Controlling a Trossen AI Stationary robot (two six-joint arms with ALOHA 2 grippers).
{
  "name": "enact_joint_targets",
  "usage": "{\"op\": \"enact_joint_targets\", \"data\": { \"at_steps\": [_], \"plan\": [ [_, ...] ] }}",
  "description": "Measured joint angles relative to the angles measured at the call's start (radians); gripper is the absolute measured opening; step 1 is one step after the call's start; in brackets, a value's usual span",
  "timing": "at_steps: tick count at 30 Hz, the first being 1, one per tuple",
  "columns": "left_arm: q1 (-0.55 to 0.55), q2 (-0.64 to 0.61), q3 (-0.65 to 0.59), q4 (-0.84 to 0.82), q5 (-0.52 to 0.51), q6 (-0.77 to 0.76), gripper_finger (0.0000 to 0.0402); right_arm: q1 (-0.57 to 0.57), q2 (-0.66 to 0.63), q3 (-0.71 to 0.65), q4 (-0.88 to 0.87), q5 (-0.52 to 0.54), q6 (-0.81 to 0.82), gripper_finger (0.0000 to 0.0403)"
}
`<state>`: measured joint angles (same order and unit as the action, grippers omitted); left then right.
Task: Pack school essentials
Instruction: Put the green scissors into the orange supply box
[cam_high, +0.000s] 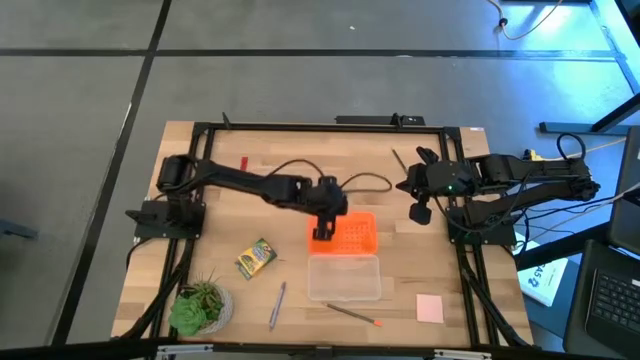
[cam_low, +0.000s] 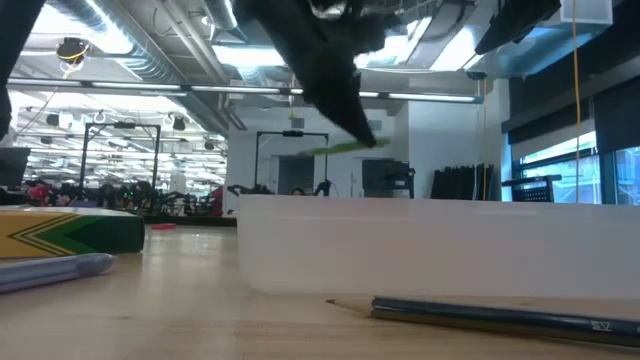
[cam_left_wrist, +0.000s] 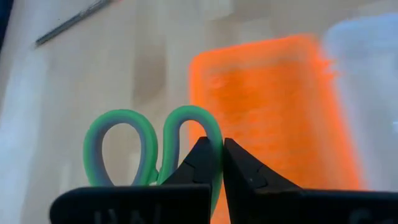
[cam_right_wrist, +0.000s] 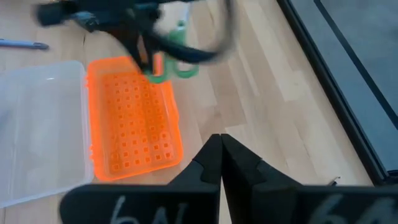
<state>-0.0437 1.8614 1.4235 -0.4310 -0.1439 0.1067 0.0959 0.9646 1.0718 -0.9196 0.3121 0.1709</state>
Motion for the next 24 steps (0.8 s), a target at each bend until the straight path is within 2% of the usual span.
{"op": "enact_joint_targets", "data": {
  "at_steps": [6,10,13,24],
  "plan": [
    [-0.121,-0.002,0.000,-0.004,-0.031,-0.045,0.0003,0.000,0.000,0.000,-0.001,-0.037,-0.004,0.0009],
    [-0.191,-0.002,0.000,0.007,-0.076,-0.054,0.0004,0.000,0.000,0.000,0.000,-0.100,-0.050,0.0009],
    [-0.238,-0.002,0.000,0.068,-0.083,-0.059,0.0003,0.000,0.000,0.000,0.000,-0.132,-0.053,0.0009],
    [-0.362,0.011,0.000,0.309,-0.081,-0.202,0.0003,0.000,0.000,0.000,0.001,-0.131,-0.090,0.0009]
  ]
}}
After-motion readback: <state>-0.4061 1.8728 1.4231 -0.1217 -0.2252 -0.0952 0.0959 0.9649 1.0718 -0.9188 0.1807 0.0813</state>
